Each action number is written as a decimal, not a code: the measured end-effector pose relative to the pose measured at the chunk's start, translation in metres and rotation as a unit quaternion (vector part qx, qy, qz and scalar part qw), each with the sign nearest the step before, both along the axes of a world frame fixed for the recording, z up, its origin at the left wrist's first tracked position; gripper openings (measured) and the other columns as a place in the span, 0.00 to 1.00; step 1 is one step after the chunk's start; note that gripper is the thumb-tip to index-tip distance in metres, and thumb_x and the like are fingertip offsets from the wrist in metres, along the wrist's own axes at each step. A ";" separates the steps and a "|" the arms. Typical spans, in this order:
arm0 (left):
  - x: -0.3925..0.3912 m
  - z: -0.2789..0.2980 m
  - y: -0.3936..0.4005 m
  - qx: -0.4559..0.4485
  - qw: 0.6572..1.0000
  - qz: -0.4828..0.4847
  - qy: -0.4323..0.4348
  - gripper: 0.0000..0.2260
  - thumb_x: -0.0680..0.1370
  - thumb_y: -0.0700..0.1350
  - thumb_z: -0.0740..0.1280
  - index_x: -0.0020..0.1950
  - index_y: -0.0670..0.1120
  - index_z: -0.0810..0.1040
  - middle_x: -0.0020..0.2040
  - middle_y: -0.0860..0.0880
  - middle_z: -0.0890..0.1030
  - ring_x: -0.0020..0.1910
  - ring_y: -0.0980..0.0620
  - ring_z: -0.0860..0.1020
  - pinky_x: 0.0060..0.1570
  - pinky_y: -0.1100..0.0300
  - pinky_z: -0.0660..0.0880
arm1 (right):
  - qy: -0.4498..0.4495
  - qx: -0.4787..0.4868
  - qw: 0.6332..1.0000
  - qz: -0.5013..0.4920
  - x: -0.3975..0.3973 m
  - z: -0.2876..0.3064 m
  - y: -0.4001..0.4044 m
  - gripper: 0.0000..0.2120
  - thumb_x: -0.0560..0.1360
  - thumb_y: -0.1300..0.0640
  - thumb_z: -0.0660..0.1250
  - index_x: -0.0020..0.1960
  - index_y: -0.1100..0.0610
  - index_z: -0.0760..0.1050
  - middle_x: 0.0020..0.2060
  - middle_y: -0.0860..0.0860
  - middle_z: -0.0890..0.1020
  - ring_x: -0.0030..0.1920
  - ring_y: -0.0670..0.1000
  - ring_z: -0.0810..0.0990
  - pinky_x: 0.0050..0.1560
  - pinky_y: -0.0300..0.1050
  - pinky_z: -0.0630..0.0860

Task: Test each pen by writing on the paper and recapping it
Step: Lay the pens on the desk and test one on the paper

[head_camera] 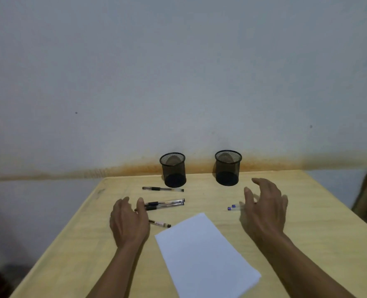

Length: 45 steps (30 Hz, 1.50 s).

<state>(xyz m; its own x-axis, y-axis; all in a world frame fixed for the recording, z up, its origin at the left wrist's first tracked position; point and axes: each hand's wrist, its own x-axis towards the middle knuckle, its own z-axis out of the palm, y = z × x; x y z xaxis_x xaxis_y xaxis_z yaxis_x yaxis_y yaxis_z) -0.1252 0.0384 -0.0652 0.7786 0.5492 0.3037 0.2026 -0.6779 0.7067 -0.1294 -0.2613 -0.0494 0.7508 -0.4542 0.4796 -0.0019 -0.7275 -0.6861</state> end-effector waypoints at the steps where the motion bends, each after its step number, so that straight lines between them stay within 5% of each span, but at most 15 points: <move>1: -0.007 -0.001 0.005 0.008 1.000 -0.014 0.008 0.25 0.81 0.56 0.59 0.71 0.41 0.70 0.71 0.41 0.71 0.70 0.40 0.68 0.69 0.43 0.66 | -0.021 0.005 0.999 0.037 -0.005 0.007 0.011 0.13 0.79 0.55 0.67 0.63 0.52 0.77 0.62 0.51 0.80 0.63 0.56 0.76 0.71 0.58 0.63; 6: -0.037 -0.010 0.031 0.121 0.989 -0.051 0.068 0.26 0.82 0.59 0.52 0.72 0.44 0.70 0.71 0.45 0.73 0.70 0.44 0.69 0.70 0.44 0.63 | 0.034 -0.066 0.968 0.241 -0.017 0.036 0.080 0.13 0.79 0.49 0.69 0.60 0.53 0.81 0.53 0.49 0.85 0.57 0.53 0.79 0.63 0.53 0.73; 11: -0.055 -0.013 0.043 0.175 0.974 -0.066 0.127 0.24 0.82 0.54 0.51 0.73 0.44 0.67 0.73 0.45 0.70 0.74 0.46 0.65 0.74 0.45 0.58 | 0.145 -0.178 0.906 0.355 -0.016 0.035 0.147 0.16 0.80 0.45 0.66 0.63 0.51 0.81 0.58 0.50 0.85 0.62 0.54 0.77 0.62 0.50 0.73; 21: -0.058 -0.010 0.040 0.179 0.970 -0.063 0.152 0.25 0.82 0.54 0.51 0.76 0.44 0.61 0.77 0.46 0.63 0.77 0.48 0.57 0.76 0.46 0.51 | 0.157 -0.276 0.893 0.319 0.005 0.009 0.188 0.11 0.77 0.49 0.67 0.49 0.51 0.86 0.45 0.54 0.83 0.51 0.58 0.75 0.44 0.48 0.67; 35: -0.060 -0.011 0.043 0.163 0.973 -0.075 0.148 0.25 0.82 0.55 0.50 0.76 0.45 0.62 0.78 0.47 0.61 0.78 0.48 0.54 0.76 0.45 0.49 | 0.152 -0.372 0.852 0.336 0.028 0.015 0.196 0.14 0.80 0.45 0.66 0.59 0.52 0.81 0.56 0.52 0.79 0.60 0.55 0.73 0.53 0.50 0.70; 40: -0.060 -0.009 0.044 0.149 0.977 -0.072 0.138 0.26 0.82 0.55 0.52 0.76 0.44 0.59 0.78 0.47 0.62 0.78 0.49 0.55 0.76 0.46 0.49 | 0.146 -0.405 0.834 0.344 0.027 0.021 0.191 0.13 0.81 0.47 0.64 0.57 0.55 0.79 0.54 0.52 0.82 0.55 0.54 0.76 0.52 0.50 0.73; 43: -0.059 -0.009 0.045 0.147 0.978 -0.071 0.129 0.26 0.81 0.55 0.54 0.76 0.43 0.60 0.76 0.47 0.65 0.78 0.48 0.57 0.76 0.46 0.50 | 0.155 -0.362 0.856 0.336 0.022 0.033 0.175 0.10 0.81 0.50 0.64 0.56 0.54 0.77 0.51 0.54 0.84 0.50 0.57 0.80 0.43 0.48 0.72; 45: -0.061 -0.011 0.047 0.131 0.983 -0.078 0.106 0.26 0.81 0.55 0.56 0.76 0.44 0.60 0.75 0.47 0.68 0.76 0.48 0.59 0.76 0.46 0.52 | 0.144 -0.234 0.891 0.362 0.016 0.041 0.156 0.07 0.80 0.50 0.67 0.52 0.53 0.79 0.48 0.51 0.84 0.47 0.54 0.81 0.44 0.51 0.77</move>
